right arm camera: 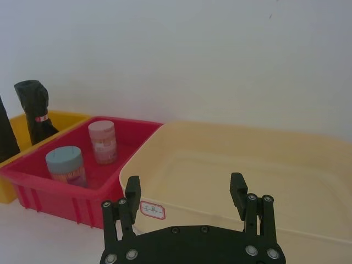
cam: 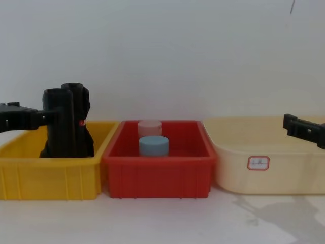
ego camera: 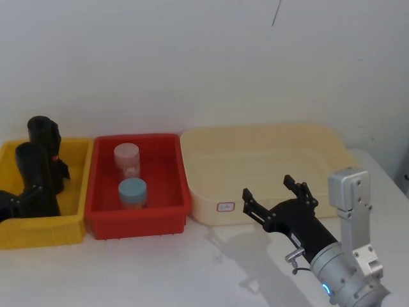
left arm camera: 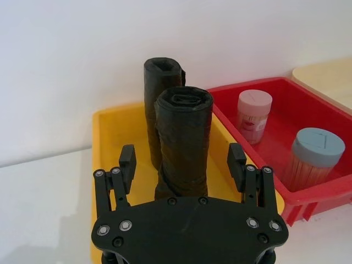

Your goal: Pick up the garbage bag with the one hand and transfer it to the other hand.

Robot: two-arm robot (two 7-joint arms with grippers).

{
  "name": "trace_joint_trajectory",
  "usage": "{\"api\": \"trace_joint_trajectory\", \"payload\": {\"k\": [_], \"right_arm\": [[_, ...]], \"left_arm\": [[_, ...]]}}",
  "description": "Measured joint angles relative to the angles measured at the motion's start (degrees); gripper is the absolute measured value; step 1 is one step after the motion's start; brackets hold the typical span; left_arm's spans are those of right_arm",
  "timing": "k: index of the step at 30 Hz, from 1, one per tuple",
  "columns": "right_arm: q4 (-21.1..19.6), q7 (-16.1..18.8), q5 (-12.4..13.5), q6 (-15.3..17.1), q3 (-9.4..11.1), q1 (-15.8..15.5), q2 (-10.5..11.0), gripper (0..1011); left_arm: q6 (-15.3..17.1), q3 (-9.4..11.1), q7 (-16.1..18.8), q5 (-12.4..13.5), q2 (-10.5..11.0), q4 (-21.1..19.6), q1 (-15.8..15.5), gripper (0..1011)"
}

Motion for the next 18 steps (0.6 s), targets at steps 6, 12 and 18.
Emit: {"api": "trace_joint_trajectory", "payload": {"k": [6,12,18], "right_arm": [[0.0,0.0,0.0,0.0,0.0,0.0,0.0,1004],[0.0,0.0,0.0,0.0,0.0,0.0,0.0,1004],[0.0,0.0,0.0,0.0,0.0,0.0,0.0,1004]], "left_arm": [[0.26,0.96,-1.24,0.43,-0.9,3.18,-2.47,1001],[0.27,1.93,-2.22,1.21,-1.79,6.39,-4.78,1001],[0.22,2.61,-2.71,2.01,-2.56,9.03,-6.66,1001]]}}
